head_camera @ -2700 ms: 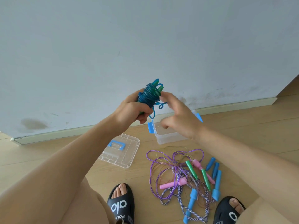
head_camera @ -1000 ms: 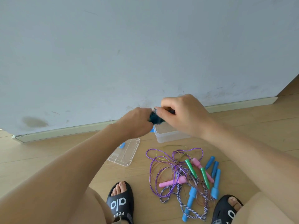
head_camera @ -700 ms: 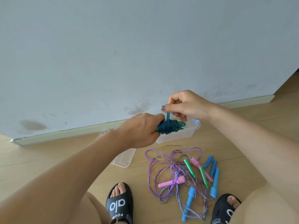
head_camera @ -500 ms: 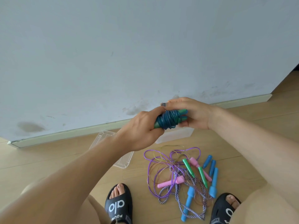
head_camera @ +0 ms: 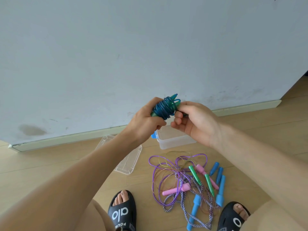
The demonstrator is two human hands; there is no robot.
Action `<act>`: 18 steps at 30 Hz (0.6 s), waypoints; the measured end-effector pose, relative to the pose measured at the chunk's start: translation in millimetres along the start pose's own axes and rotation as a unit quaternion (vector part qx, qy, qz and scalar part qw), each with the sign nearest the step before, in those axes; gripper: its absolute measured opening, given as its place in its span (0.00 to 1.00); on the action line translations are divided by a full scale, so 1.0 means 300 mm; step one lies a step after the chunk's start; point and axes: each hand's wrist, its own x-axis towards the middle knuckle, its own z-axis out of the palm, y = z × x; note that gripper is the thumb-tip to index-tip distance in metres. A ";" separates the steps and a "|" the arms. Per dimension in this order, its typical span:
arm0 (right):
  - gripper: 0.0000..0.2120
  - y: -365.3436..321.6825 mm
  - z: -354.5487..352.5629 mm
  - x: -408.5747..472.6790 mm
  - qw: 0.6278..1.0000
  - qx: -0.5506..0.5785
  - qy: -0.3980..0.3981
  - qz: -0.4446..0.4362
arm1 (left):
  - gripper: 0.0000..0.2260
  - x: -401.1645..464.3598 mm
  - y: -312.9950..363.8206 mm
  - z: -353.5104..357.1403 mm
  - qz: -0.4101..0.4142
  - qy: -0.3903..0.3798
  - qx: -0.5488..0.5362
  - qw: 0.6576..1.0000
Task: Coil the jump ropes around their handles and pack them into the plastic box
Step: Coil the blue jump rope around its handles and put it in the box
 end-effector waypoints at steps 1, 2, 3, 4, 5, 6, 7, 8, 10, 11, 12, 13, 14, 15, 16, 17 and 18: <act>0.07 0.001 0.005 -0.004 1.000 0.007 0.001 -0.012 | 0.17 0.001 0.001 -0.002 -0.003 0.009 0.002 1.000; 0.06 0.002 0.010 -0.007 1.000 0.003 0.003 -0.023 | 0.17 0.000 0.002 -0.005 0.000 0.015 0.011 1.000; 0.07 0.005 0.014 -0.008 0.999 -0.018 0.011 -0.037 | 0.18 -0.002 0.003 -0.008 0.006 0.019 0.027 0.999; 0.07 0.008 0.018 -0.008 0.997 -0.052 0.025 -0.056 | 0.18 -0.005 0.004 -0.009 0.015 0.021 0.046 0.999; 0.08 0.012 0.024 -0.010 0.993 -0.082 0.038 -0.076 | 0.19 -0.008 0.005 -0.009 0.023 0.025 0.070 0.997; 0.09 0.016 0.032 -0.013 0.989 -0.101 0.048 -0.092 | 0.19 -0.011 0.005 -0.006 0.032 0.031 0.098 0.994; 0.10 0.019 0.039 -0.016 0.988 -0.107 0.055 -0.100 | 0.19 -0.014 0.004 -0.003 0.040 0.039 0.128 0.990; 0.10 0.023 0.045 -0.018 0.988 -0.104 0.059 -0.102 | 0.19 -0.018 0.003 0.001 0.048 0.047 0.153 0.986; 0.10 0.030 0.057 -0.025 0.987 -0.103 0.062 -0.105 | 0.19 -0.020 -0.001 0.006 0.059 0.060 0.176 0.981; 0.09 0.034 0.059 -0.027 0.985 -0.116 0.063 -0.109 | 0.19 -0.019 -0.006 0.005 0.065 0.066 0.185 0.978; 0.08 0.038 0.061 -0.032 0.982 -0.138 0.065 -0.116 | 0.18 -0.019 -0.011 0.003 0.074 0.071 0.199 0.975; 0.09 0.041 0.064 -0.037 0.977 -0.164 0.067 -0.123 | 0.18 -0.022 -0.012 0.001 0.089 0.074 0.216 0.969; 0.11 0.043 0.068 -0.041 0.971 -0.188 0.068 -0.130 | 0.17 -0.025 -0.013 -0.001 0.107 0.076 0.231 0.964; 0.12 0.045 0.072 -0.042 0.966 -0.205 0.070 -0.138 | 0.16 -0.028 -0.012 -0.004 0.123 0.074 0.238 0.961; 0.12 0.048 0.074 -0.042 0.962 -0.217 0.072 -0.146 | 0.15 -0.031 -0.010 -0.007 0.133 0.067 0.237 0.960; 0.12 0.050 0.072 -0.039 0.958 -0.227 0.075 -0.155 | 0.15 -0.035 -0.004 -0.011 0.129 0.054 0.229 0.963; 0.13 0.051 0.069 -0.036 0.954 -0.240 0.075 -0.161 | 0.15 -0.038 0.006 -0.019 0.111 0.038 0.214 0.970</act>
